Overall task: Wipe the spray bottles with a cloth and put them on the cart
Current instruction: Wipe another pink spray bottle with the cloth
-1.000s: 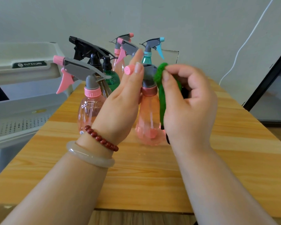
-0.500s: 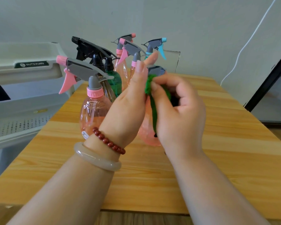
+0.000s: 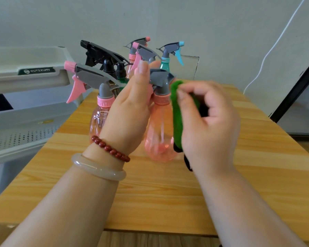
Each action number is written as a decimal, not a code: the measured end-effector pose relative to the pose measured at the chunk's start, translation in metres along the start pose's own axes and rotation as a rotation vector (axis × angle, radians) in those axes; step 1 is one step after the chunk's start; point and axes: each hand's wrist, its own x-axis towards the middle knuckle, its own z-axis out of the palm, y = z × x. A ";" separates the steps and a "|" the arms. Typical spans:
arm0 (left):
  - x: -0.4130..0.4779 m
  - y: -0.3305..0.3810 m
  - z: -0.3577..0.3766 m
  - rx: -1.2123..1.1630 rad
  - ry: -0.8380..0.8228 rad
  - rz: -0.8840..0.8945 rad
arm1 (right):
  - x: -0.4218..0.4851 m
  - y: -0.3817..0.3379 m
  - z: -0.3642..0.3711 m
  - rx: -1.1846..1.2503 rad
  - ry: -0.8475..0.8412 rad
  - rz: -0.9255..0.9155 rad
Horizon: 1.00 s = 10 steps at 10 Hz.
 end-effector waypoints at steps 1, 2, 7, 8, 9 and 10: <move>0.009 -0.022 -0.003 0.077 0.021 0.156 | 0.006 0.006 -0.003 -0.015 0.065 0.056; 0.012 -0.039 -0.006 0.108 0.037 0.183 | 0.005 0.011 -0.002 -0.059 0.082 0.027; 0.007 -0.047 -0.003 0.171 0.119 0.165 | -0.022 0.026 0.009 -0.029 -0.022 0.057; 0.007 -0.047 -0.002 0.168 0.120 0.175 | -0.012 0.022 0.004 -0.058 0.055 0.032; 0.006 -0.046 0.004 0.192 0.092 0.179 | -0.001 0.018 0.000 -0.082 0.112 -0.016; 0.005 -0.046 0.007 0.180 0.089 0.167 | -0.003 0.022 0.004 -0.058 0.082 -0.029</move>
